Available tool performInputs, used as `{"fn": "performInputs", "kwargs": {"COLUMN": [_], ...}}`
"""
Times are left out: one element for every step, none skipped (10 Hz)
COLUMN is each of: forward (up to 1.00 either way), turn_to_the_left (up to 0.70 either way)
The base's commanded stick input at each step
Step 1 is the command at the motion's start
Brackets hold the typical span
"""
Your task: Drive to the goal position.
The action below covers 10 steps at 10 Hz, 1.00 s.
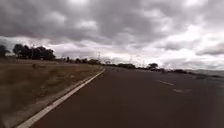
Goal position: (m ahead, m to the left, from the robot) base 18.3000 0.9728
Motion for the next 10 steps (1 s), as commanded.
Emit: {"fn": "performInputs", "kwargs": {"forward": [1.0, 1.0, 1.0, 1.0, 1.0, 1.0, 1.0, 1.0, 1.0, 1.0], "turn_to_the_left": [0.0, 0.0, 0.0, 0.0, 0.0, 0.0, 0.0, 0.0, 0.0, 0.0]}}
